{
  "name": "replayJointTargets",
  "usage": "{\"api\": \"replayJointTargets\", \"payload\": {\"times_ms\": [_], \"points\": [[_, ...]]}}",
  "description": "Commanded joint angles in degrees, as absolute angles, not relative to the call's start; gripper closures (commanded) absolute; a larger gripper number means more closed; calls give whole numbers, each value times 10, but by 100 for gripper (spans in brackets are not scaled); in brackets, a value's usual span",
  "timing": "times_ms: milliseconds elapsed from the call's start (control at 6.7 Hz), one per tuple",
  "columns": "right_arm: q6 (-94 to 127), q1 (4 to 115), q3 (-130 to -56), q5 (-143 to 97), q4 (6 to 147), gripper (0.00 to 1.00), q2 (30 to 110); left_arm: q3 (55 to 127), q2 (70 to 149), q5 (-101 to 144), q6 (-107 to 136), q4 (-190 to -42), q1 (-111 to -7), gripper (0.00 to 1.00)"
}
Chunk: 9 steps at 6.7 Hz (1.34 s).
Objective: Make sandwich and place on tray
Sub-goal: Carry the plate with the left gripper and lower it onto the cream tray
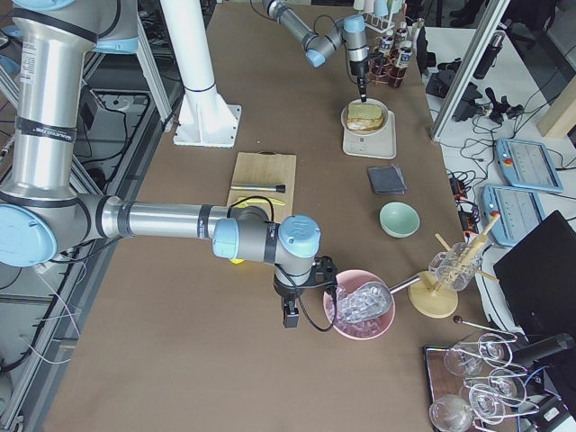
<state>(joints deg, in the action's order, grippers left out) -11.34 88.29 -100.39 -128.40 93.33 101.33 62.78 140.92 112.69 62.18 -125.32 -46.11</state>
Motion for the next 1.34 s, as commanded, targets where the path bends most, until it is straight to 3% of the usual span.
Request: {"api": "replayJointTargets", "payload": {"times_ms": [0, 597, 747, 896, 1195], "points": [[-114, 889, -1004, -1281, 933, 0, 1014, 533, 1464, 1127, 601, -1263, -475, 100], [-113, 890, -1003, -1281, 933, 0, 1013, 522, 1465, 1083, 601, -1281, -432, 100], [-113, 890, -1003, -1281, 933, 0, 1014, 523, 1464, 1082, 599, -1284, -436, 95], [-113, 890, -998, -1281, 933, 0, 1013, 526, 1463, 1083, 565, -1284, -447, 42], [-113, 890, -993, -1282, 933, 0, 1013, 560, 1445, 1085, 563, -1282, -468, 3]]}}
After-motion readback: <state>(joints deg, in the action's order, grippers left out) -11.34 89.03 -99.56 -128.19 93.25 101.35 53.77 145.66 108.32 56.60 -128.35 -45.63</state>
